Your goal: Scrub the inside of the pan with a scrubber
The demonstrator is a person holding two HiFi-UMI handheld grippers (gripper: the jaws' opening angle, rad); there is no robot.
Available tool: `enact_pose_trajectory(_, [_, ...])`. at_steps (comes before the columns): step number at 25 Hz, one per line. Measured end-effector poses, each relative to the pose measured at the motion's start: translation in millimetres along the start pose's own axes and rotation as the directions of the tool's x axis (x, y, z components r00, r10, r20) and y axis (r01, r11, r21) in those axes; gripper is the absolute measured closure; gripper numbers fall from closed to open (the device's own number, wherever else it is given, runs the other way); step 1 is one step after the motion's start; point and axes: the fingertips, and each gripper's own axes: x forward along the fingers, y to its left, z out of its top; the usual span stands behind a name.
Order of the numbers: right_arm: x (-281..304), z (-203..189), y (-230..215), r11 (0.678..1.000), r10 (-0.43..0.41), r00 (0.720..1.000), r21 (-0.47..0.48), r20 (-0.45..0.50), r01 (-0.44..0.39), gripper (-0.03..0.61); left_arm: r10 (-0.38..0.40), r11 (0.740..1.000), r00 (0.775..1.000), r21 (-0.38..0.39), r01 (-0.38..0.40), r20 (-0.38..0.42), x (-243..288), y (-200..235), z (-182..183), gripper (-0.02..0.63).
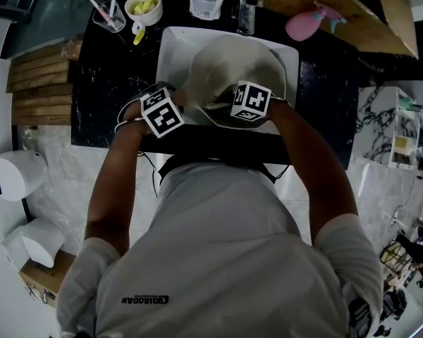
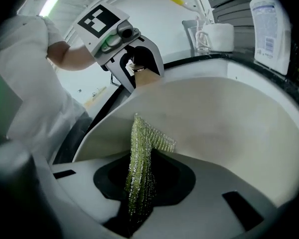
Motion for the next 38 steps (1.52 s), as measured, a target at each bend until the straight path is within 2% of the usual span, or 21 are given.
enact_pose_trajectory(5, [-1, -4, 8, 0.995, 0.066, 0.998, 0.069, 0.006, -0.066, 0.489, 0.004, 1.000, 1.000, 0.001, -0.004, 0.000, 0, 0, 0, 0.382])
enact_pose_trajectory(15, [-7, -6, 17, 0.981, 0.139, 0.990, 0.137, 0.013, -0.139, 0.489, 0.008, 1.000, 1.000, 0.004, -0.008, 0.002, 0, 0, 1, 0.382])
enact_pose_trajectory(19, [-17, -5, 16, 0.983, 0.128, 0.991, 0.128, 0.031, -0.131, 0.489, 0.010, 1.000, 1.000, 0.005, -0.010, 0.001, 0, 0, 1, 0.382])
enact_pose_trajectory(22, [-34, 3, 14, 0.987, 0.100, 0.991, 0.118, 0.084, -0.110, 0.491, 0.010, 1.000, 1.000, 0.007, -0.010, 0.002, 0, 0, 1, 0.382])
enact_pose_trajectory(25, [-50, 8, 6, 0.993, 0.047, 0.992, 0.101, 0.116, -0.059, 0.491, 0.009, 1.000, 1.000, 0.007, -0.009, -0.001, 0, 0, 0, 0.382])
enact_pose_trajectory(29, [-69, -1, -28, 0.989, -0.104, 0.989, 0.120, 0.107, 0.091, 0.491, 0.012, 1.000, 1.000, 0.008, -0.012, -0.002, 1, 1, 0, 0.382])
enact_pose_trajectory(32, [-82, -11, -58, 0.964, -0.226, 0.968, 0.168, 0.105, 0.207, 0.491, 0.010, 1.000, 1.000, 0.007, -0.010, -0.001, 1, 1, 0, 0.382])
enact_pose_trajectory(35, [-96, -17, -82, 0.931, -0.318, 0.942, 0.221, 0.106, 0.289, 0.491, 0.009, 1.000, 1.000, 0.006, -0.009, -0.002, 1, 1, 0, 0.382])
enact_pose_trajectory(38, [-106, -26, -101, 0.899, -0.402, 0.914, 0.211, 0.056, 0.383, 0.491, 0.009, 1.000, 1.000, 0.006, -0.009, -0.005, 0, 1, -1, 0.382])
